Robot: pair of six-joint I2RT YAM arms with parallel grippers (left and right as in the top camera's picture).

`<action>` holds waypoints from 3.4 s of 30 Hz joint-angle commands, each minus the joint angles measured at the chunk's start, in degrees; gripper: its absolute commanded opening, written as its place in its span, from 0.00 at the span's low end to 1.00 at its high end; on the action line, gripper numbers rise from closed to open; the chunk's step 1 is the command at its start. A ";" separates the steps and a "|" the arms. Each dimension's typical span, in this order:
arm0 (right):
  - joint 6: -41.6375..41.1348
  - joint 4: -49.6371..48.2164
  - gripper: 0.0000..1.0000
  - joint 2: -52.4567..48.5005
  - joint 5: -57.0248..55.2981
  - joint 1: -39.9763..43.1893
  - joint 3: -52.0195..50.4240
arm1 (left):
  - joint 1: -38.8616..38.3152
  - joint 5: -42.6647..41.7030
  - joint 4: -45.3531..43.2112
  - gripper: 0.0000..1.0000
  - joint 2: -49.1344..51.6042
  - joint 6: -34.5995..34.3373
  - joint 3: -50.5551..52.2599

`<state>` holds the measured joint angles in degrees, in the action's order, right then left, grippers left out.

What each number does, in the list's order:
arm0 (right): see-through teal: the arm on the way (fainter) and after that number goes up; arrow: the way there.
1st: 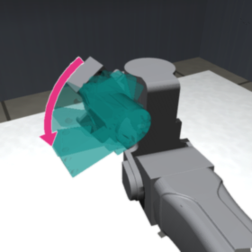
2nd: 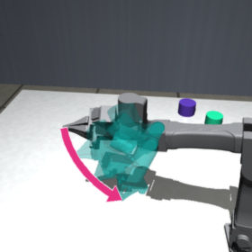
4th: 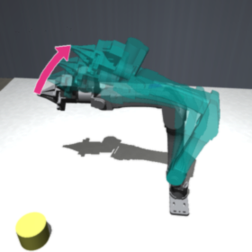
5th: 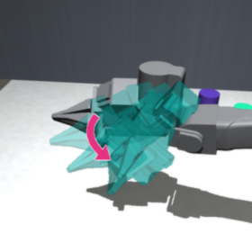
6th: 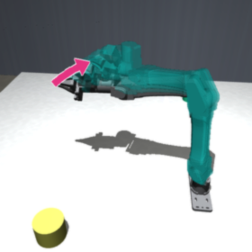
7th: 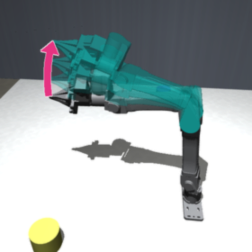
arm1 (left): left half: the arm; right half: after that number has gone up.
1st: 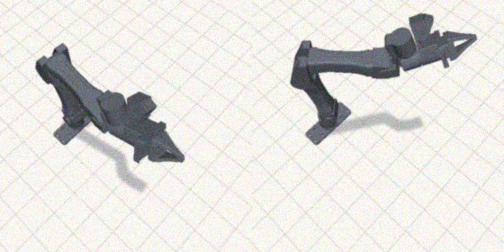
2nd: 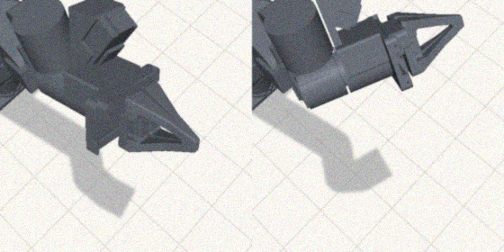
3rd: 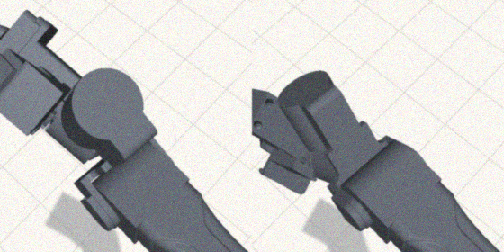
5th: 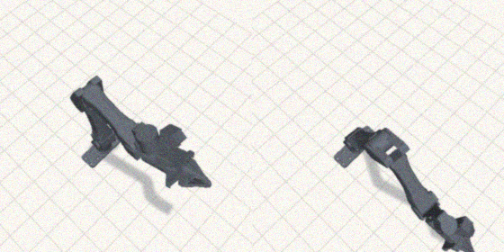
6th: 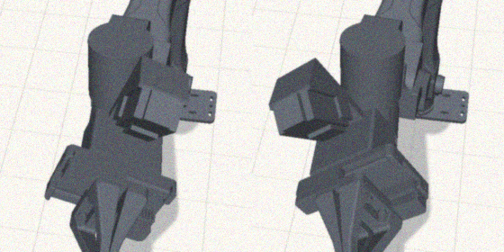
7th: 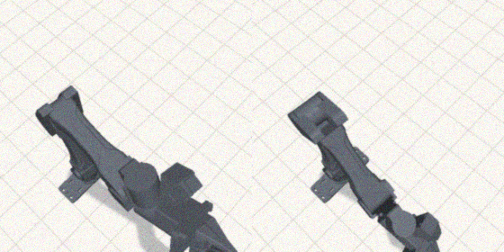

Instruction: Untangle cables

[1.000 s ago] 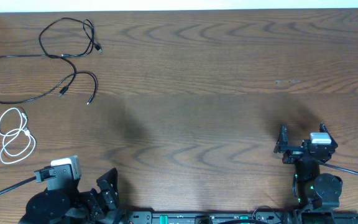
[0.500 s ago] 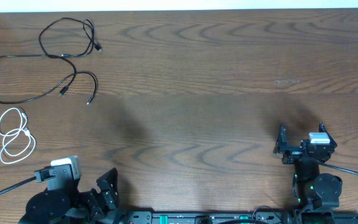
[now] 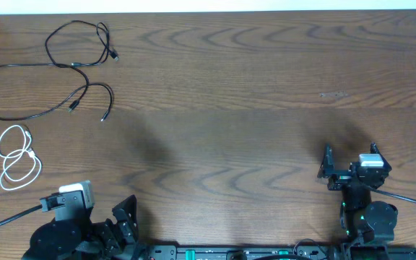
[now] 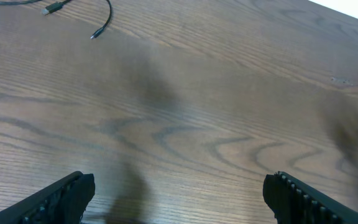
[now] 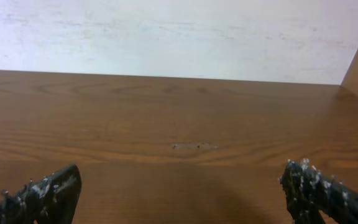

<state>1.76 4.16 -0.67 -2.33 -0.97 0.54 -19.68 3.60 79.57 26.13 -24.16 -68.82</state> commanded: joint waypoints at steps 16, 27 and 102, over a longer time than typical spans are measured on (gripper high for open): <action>-0.70 0.20 0.99 0.24 0.13 -0.15 -0.26 | -0.17 0.94 0.20 0.92 -0.04 -0.09 -0.63; 1.75 -0.07 0.99 0.35 0.11 -0.24 -0.24 | -0.17 0.94 0.20 0.93 -0.04 -0.09 -0.63; 1.73 -0.07 0.99 0.33 0.11 -0.24 -0.24 | 18.43 -10.95 -51.78 0.98 -18.93 27.12 42.18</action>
<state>2.79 4.03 -0.69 -2.33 -0.97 0.54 -2.33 -6.15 30.48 8.40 1.34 -29.34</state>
